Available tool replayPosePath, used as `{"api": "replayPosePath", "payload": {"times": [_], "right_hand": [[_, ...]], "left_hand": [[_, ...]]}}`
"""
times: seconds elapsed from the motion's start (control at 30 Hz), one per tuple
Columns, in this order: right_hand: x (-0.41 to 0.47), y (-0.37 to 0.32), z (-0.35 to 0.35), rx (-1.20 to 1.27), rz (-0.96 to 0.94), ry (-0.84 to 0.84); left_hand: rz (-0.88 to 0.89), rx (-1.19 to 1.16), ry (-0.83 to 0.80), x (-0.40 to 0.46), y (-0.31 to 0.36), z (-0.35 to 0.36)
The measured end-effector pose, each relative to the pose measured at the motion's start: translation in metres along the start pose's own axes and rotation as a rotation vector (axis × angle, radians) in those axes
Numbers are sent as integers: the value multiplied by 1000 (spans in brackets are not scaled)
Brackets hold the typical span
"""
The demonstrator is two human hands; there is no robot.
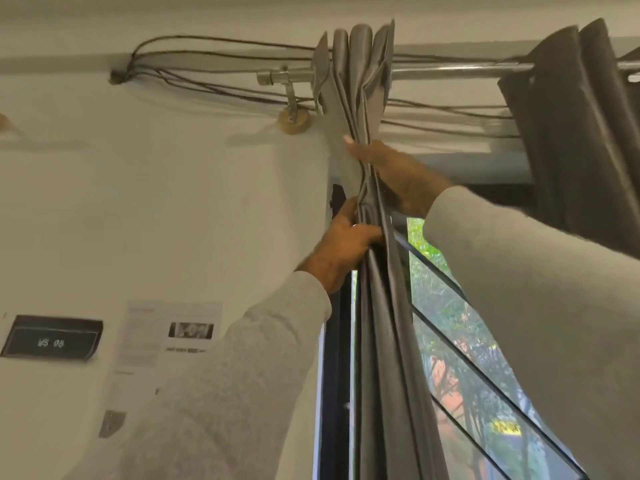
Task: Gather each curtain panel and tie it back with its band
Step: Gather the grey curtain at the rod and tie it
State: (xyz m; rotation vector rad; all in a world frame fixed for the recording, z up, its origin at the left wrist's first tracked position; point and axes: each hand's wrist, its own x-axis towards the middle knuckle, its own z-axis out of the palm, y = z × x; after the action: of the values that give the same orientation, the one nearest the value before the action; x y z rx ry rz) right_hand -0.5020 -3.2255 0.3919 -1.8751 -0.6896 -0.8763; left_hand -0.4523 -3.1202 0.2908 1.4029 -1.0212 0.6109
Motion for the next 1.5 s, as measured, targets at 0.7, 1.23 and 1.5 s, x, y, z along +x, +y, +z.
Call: {"api": "replayPosePath", "payload": {"times": [0.7,1.23,1.5], "right_hand": [[-255,171,72,527,438,-9],[-359,270,93,-43,279,-109],[-355,284,111,-80,407,-164]], "left_hand": [[-530,129,-6,-262,-188,65],[-852,-40,-173,-381,-250,64],[-811,-125,-177,-403,-263,57]]}}
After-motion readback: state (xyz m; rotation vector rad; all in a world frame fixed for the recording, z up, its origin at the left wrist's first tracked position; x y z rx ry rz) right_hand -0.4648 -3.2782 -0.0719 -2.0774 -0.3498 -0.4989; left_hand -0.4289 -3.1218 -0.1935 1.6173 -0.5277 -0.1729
